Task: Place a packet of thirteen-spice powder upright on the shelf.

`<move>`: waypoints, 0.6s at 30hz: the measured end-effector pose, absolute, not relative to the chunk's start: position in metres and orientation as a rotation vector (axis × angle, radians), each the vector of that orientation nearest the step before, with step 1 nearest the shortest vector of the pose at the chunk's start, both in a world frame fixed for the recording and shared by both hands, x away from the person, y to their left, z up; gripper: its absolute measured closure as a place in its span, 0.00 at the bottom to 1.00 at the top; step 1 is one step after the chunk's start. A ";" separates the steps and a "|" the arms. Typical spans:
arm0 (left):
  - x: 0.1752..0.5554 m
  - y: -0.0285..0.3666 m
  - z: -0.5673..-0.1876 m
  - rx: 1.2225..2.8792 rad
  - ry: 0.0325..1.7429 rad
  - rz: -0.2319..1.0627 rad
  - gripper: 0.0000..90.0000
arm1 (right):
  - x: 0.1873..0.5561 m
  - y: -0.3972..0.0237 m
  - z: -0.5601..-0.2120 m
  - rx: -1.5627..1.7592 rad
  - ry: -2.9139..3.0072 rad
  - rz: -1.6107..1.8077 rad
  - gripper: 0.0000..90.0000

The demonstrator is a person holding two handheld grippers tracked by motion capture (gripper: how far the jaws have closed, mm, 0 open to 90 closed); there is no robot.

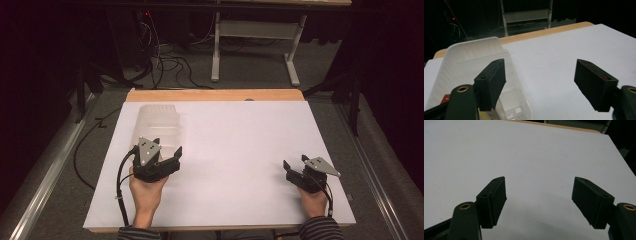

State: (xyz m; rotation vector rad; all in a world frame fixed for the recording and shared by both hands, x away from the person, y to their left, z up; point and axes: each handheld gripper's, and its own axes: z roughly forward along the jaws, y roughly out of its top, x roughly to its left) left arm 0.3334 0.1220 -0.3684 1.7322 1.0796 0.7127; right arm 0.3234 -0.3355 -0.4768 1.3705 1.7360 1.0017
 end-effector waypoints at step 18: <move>0.332 0.102 -0.374 1.773 1.032 0.637 0.29 | 0.324 -0.335 -0.477 1.373 1.740 0.999 0.31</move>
